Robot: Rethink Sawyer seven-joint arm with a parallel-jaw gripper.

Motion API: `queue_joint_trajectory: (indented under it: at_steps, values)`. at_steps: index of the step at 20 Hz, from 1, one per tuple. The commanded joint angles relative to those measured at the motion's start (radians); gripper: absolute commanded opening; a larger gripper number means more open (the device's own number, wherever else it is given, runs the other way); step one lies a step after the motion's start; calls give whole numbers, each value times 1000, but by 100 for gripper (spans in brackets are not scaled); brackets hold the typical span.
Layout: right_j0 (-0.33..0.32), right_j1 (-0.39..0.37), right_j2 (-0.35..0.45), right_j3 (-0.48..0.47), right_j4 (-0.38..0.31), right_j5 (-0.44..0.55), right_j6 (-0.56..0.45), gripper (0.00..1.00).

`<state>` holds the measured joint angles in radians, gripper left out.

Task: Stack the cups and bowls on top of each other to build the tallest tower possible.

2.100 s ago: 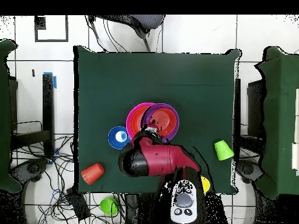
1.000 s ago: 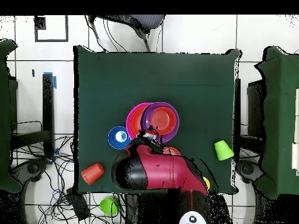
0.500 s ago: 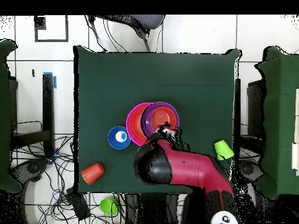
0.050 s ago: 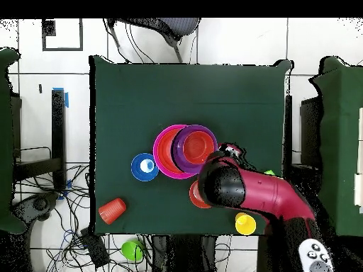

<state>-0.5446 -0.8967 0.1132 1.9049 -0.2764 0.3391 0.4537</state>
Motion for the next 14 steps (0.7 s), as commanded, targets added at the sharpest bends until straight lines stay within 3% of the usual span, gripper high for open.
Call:
queue_joint_trajectory:
  at_steps: [1, 14]
  values:
    - [-40, 153, 155, -136, -92, 176, -80, 100]
    - [-123, 188, 239, -176, -150, 213, -96, 100]
